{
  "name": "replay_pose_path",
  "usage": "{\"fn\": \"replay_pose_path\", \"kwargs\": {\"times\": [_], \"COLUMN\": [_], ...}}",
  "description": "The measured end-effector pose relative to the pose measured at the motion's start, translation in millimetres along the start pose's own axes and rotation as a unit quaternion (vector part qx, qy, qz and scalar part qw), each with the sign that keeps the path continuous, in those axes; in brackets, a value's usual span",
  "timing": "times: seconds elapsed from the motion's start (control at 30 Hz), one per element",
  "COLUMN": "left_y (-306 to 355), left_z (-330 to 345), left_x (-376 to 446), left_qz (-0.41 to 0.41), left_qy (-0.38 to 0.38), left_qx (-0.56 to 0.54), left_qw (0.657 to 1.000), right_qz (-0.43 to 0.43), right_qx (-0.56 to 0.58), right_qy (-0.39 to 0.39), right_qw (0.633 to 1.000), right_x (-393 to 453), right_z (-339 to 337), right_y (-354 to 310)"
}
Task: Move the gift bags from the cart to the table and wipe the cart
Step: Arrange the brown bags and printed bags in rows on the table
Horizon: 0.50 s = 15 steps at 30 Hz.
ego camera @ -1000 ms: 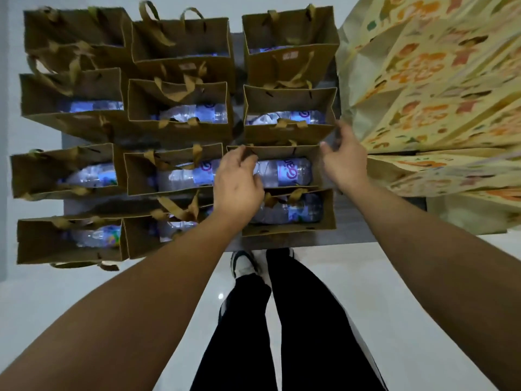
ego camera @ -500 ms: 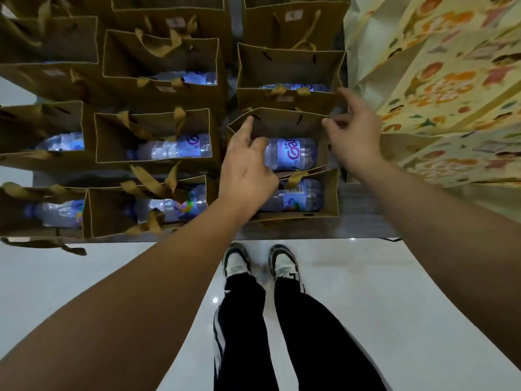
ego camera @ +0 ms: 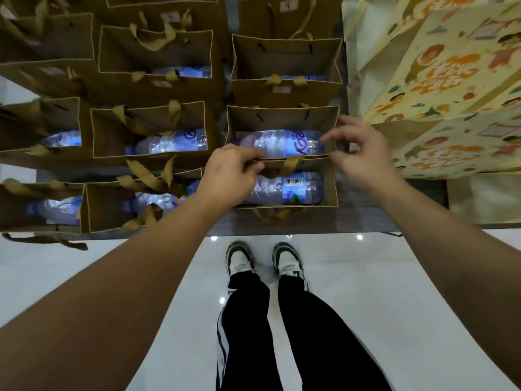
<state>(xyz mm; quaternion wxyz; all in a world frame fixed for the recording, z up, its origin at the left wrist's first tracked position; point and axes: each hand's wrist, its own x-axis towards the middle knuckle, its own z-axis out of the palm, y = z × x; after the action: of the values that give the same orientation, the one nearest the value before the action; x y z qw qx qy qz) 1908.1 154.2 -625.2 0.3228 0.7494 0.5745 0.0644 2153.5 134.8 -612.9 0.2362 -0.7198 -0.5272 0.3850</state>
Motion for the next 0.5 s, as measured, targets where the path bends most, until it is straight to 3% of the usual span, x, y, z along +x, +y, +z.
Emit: {"fn": "replay_pose_path", "kwargs": {"times": [0.1, 0.2, 0.33, 0.5], "left_y": [9, 15, 17, 18], "left_z": [-8, -13, -13, -14], "left_x": [8, 9, 13, 26], "left_qz": [-0.025, -0.033, -0.074, -0.079], "left_qy": [0.026, 0.025, 0.038, 0.029], "left_qx": [-0.086, -0.092, -0.135, -0.083], "left_qw": [0.996, 0.995, 0.987, 0.993], "right_qz": [0.016, 0.038, 0.080, 0.076], "right_qx": [-0.059, -0.080, -0.105, -0.182], "right_qy": [-0.028, -0.047, -0.014, 0.016], "right_qw": [0.998, 0.995, 0.991, 0.980], "right_x": [3, 8, 22, 39], "right_z": [4, 0, 4, 12], "right_y": [4, -7, -18, -28]}}
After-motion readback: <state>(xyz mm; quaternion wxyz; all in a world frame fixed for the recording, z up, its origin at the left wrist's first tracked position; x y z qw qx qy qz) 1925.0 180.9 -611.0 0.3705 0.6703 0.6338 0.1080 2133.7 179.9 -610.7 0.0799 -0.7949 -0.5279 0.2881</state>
